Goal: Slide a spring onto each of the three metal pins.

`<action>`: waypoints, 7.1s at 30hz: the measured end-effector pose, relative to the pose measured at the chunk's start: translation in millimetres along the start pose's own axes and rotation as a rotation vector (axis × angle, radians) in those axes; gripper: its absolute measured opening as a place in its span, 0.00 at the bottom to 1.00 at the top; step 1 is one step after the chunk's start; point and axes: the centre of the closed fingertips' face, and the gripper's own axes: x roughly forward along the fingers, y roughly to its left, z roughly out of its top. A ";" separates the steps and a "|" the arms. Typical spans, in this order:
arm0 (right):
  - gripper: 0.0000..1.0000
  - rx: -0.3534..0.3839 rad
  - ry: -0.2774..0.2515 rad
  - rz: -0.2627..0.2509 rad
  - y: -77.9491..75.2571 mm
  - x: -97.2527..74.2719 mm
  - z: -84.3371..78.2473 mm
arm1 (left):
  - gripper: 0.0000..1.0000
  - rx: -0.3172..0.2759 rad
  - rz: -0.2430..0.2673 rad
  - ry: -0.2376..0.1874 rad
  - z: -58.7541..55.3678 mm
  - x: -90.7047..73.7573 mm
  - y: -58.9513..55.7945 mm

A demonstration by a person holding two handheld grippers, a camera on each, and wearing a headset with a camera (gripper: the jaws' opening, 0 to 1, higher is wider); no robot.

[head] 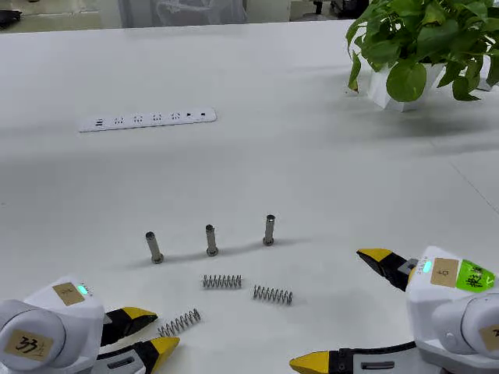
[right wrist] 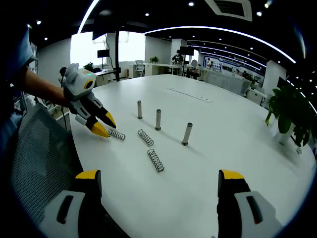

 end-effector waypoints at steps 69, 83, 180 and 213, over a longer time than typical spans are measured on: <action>0.98 0.081 -0.021 0.108 13.6 3.5 12.2 | 0.10 0.028 -0.031 -0.015 45.7 -1.9 -20.1; 0.94 0.085 -0.046 0.243 18.6 1.8 35.6 | 0.10 0.142 -0.100 -0.114 73.3 -9.7 -45.9; 0.12 -0.231 0.021 0.636 95.2 -1.0 69.6 | 0.10 0.369 -0.333 -0.135 61.5 -13.7 -99.0; 0.24 -0.439 0.199 0.713 102.2 4.2 57.2 | 0.09 0.381 -0.345 -0.103 54.9 -6.0 -103.6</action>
